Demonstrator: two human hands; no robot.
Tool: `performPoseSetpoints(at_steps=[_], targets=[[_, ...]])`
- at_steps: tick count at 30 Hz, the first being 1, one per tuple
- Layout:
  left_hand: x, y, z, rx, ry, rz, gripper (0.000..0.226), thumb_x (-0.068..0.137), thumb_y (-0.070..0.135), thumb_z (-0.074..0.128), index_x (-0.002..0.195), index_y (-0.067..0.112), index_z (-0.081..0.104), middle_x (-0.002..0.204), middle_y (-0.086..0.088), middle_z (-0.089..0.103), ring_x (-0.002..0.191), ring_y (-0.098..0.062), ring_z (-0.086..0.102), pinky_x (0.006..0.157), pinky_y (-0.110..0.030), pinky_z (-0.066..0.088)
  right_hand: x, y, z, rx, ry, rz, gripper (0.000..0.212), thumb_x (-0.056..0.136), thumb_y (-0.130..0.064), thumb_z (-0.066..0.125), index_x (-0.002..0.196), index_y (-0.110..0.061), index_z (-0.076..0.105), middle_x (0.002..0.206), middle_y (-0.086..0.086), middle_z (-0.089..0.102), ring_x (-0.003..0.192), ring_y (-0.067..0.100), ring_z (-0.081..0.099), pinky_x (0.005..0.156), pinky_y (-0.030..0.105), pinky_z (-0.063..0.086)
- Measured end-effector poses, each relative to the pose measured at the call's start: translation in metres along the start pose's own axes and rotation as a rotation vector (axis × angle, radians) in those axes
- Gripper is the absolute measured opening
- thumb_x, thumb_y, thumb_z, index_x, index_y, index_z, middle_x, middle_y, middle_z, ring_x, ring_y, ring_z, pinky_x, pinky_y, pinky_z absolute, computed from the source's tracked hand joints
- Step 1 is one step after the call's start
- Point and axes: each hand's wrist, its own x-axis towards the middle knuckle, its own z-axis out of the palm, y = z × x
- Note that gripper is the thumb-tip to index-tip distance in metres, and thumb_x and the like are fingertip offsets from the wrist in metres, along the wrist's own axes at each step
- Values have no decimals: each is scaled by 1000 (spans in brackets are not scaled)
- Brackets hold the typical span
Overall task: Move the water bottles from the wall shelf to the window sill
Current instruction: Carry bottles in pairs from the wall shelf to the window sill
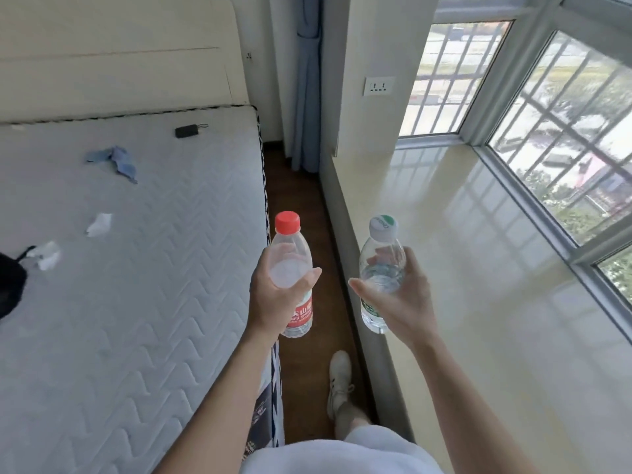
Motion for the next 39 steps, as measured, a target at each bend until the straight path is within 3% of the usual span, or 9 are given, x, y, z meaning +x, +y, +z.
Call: performPoseSetpoints(at_steps=[7, 12, 18, 23, 27, 30, 35, 39], targets=[[113, -1, 26, 57, 46, -16, 50, 66, 51, 73, 105, 58, 42, 105, 33, 49, 100, 0, 56, 76, -8, 38, 124, 11, 24, 28, -73, -11, 61, 62, -43, 86, 112, -24, 57, 99, -7, 68, 90, 12, 69, 81, 42, 59], [213, 10, 59, 82, 38, 5, 52, 76, 30, 84, 100, 55, 46, 103, 30, 52, 100, 16, 51, 76, -9, 37, 235, 11, 28, 32, -90, -25, 61, 60, -46, 83, 111, -25, 57, 98, -9, 68, 88, 8, 68, 76, 28, 54], [308, 28, 81, 73, 73, -7, 50, 74, 36, 83, 105, 51, 46, 106, 28, 51, 100, 0, 55, 78, -9, 39, 339, 14, 41, 10, -69, -40, 53, 66, -31, 90, 108, -25, 57, 95, -10, 68, 85, 4, 67, 76, 28, 54], [364, 25, 84, 36, 109, -32, 55, 65, 47, 75, 112, 46, 48, 108, 24, 54, 103, -5, 57, 86, -18, 45, 395, 20, 64, 23, -119, -17, 54, 64, -40, 87, 108, -29, 57, 95, -10, 68, 88, 9, 68, 79, 36, 57], [410, 20, 81, 17, 113, -47, 51, 67, 42, 80, 107, 46, 49, 105, 20, 57, 101, -3, 58, 79, -13, 43, 437, 21, 87, 21, -138, -19, 51, 67, -30, 90, 107, -27, 57, 94, -10, 68, 87, 5, 66, 77, 28, 52], [451, 14, 78, -5, 117, -64, 50, 63, 44, 76, 106, 46, 50, 105, 19, 58, 99, -1, 59, 77, -11, 43, 471, 24, 107, 26, -143, -6, 51, 68, -30, 90, 107, -28, 58, 95, -10, 69, 89, 8, 67, 80, 32, 55], [539, 2, 73, -10, 99, -63, 63, 66, 43, 79, 120, 40, 47, 108, 25, 54, 102, -3, 57, 87, -20, 45, 540, 24, 147, 37, -110, 14, 52, 67, -28, 91, 108, -26, 59, 97, -8, 70, 90, 8, 68, 79, 30, 55], [620, 2, 67, 45, 52, -26, 60, 77, 29, 82, 119, 45, 43, 107, 33, 47, 99, 5, 54, 91, -20, 41, 600, 17, 180, 32, -72, 38, 55, 68, -28, 91, 112, -24, 58, 101, -8, 69, 92, 6, 67, 78, 21, 52]])
